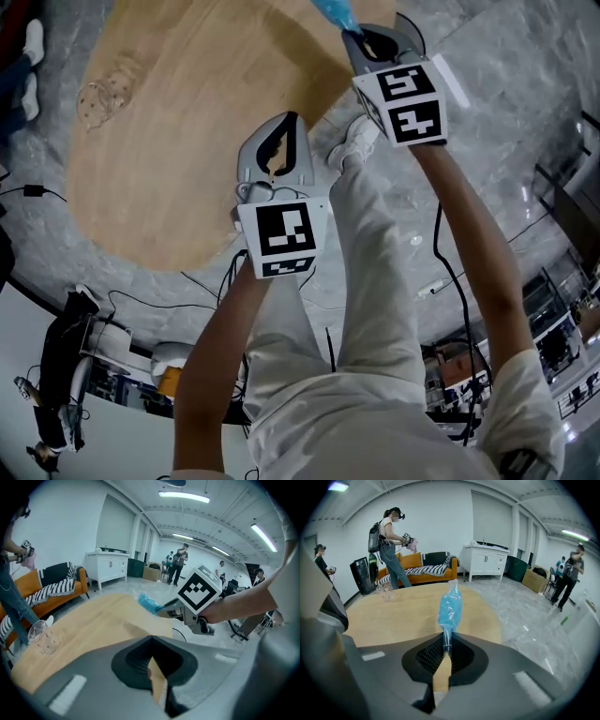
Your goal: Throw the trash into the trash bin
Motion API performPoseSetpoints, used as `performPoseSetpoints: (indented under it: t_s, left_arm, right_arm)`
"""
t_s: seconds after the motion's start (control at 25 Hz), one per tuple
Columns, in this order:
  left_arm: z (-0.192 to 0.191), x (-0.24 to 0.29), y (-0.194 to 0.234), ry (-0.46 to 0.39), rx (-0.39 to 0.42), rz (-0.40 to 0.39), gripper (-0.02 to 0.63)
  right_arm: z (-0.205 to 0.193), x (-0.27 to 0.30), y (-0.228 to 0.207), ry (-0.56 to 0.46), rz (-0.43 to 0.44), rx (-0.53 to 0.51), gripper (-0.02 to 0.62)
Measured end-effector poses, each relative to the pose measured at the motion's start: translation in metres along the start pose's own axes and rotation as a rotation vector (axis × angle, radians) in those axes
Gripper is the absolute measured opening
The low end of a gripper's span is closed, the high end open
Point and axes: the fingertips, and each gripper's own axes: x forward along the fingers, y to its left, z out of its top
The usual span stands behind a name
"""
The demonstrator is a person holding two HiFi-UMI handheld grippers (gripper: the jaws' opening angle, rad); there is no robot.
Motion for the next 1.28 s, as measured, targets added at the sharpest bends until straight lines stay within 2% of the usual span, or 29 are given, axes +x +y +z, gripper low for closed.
performPoseSetpoints:
  t_s: [0.36, 0.68, 1.0, 1.28]
  left_arm:
    - [0.013, 0.032, -0.055, 0.022, 0.039, -0.018, 0.000]
    - [0.023, 0.103, -0.125, 0.046, 0.033, -0.033, 0.000]
    - [0.014, 0.138, -0.167, 0.083, 0.016, -0.053, 0.000]
    - [-0.011, 0.160, -0.176, 0.110, -0.010, -0.053, 0.000]
  right_arm:
    - [-0.046, -0.033, -0.051, -0.018, -0.024, 0.054, 0.031]
    - [-0.112, -0.035, -0.138, -0.028, -0.054, 0.151, 0.031]
    - [-0.176, -0.023, -0.160, 0.054, -0.035, 0.177, 0.031]
    - [-0.222, 0.000, -0.159, 0.116, 0.017, 0.179, 0.031]
